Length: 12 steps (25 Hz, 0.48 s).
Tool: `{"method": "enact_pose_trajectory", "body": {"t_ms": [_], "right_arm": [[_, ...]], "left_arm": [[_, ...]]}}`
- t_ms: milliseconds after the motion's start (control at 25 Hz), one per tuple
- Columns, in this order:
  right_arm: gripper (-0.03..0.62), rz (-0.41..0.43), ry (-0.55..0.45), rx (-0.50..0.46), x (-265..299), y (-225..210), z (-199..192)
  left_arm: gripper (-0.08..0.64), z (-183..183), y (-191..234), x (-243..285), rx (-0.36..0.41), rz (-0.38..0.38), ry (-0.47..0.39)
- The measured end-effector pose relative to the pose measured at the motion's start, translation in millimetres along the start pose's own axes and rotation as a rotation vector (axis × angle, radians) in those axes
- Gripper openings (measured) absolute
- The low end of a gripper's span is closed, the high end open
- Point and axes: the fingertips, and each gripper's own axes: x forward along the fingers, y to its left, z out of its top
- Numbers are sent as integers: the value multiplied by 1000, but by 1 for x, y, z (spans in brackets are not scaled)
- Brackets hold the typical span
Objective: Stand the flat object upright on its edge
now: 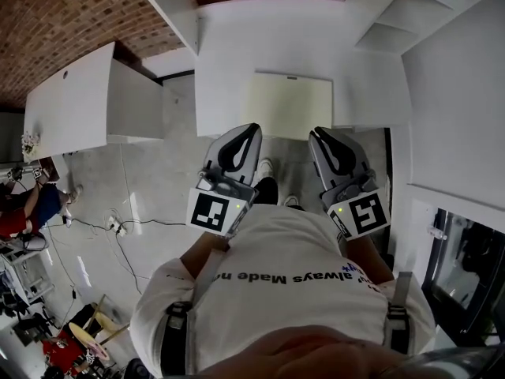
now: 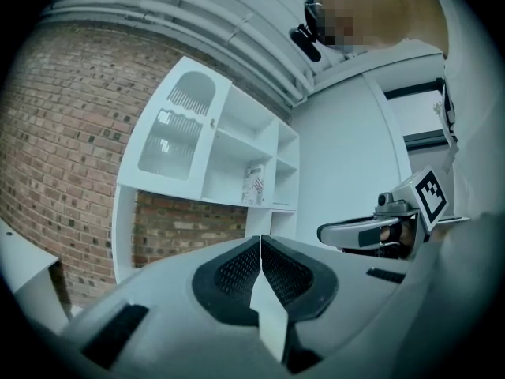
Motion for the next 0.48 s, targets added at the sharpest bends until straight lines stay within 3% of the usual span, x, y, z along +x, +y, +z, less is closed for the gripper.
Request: {"method": "enact_pose_trajectory", "body": {"t_ms": [120,480], "right_arm": [[35,-10,-5,2,16,-8,3],[35,-19,-18,12,41,-26,9]], "left_arm": [[12,6,12,11,2,-20,-36],[12,4,27,35,14,-42,-10]]}}
